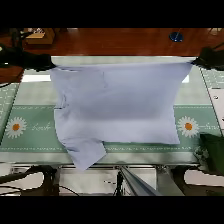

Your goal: Fold the shirts.

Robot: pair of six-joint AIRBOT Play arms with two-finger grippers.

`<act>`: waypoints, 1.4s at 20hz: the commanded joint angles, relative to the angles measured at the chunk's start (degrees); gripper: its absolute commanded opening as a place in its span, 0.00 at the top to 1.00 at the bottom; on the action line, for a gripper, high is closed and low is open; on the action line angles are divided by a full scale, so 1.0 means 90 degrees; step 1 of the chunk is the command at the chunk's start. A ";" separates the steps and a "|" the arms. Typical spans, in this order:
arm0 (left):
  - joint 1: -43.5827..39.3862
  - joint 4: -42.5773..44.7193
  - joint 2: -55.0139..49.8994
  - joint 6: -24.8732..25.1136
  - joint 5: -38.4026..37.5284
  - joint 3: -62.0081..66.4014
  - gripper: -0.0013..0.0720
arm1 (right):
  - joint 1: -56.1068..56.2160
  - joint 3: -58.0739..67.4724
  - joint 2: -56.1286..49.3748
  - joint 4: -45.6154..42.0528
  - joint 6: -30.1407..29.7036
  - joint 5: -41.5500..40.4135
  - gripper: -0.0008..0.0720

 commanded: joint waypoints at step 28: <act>0.0041 0.0126 -0.2038 -0.0308 -0.2395 0.0520 0.95 | 0.0556 -0.0585 -0.0794 -0.1911 0.0240 0.1066 0.96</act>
